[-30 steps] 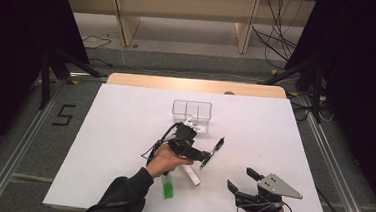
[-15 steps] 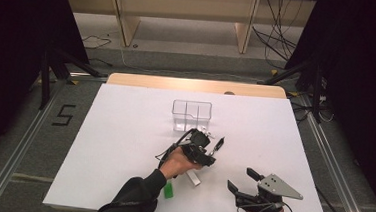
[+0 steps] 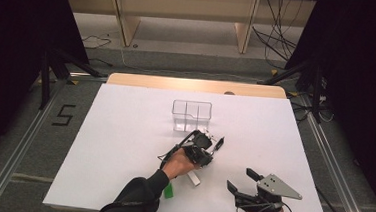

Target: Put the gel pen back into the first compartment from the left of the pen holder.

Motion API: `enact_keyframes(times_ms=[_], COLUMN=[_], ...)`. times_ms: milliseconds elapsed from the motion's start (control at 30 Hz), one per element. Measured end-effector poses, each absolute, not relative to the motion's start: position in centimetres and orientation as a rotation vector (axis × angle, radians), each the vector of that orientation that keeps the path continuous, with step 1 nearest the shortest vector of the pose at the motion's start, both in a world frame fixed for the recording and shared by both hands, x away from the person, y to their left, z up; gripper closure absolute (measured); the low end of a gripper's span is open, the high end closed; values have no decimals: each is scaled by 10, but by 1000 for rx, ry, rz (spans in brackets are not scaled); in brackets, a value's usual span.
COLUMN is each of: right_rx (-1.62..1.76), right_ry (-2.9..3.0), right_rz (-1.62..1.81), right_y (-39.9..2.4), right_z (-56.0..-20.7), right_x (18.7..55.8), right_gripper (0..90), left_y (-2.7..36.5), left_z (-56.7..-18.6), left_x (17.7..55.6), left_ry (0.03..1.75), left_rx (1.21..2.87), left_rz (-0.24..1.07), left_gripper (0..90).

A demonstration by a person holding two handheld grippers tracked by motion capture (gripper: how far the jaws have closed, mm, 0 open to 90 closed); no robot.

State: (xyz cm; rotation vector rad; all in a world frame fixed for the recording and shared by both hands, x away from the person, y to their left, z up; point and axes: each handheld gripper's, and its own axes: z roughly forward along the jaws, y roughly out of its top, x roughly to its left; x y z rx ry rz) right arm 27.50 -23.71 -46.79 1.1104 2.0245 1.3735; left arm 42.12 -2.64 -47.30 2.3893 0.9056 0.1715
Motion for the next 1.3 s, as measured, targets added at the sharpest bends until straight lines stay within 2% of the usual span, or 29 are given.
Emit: enact_keyframes(times_ms=[133,533,833,1033,1300], right_rx=[1112,1110,1112,1108,1068], right_ry=[2025,2025,2023,2017,2018], right_rz=[1373,1374,1377,1391,1401], right_y=[-237,-236,-237,-236,-229], right_z=[-468,-467,-467,-466,-462], right_x=[275,275,275,274,273], right_gripper=[223,225,225,226,227], left_y=[-26,-23,-13,8,51], left_z=[-473,-472,-448,-426,-422], left_x=[421,427,433,422,415], left_ry=[911,923,861,806,789], left_rx=[2389,2373,2346,2318,2310], left_rz=[174,113,112,72,23], left_gripper=[773,790,791,791,791])
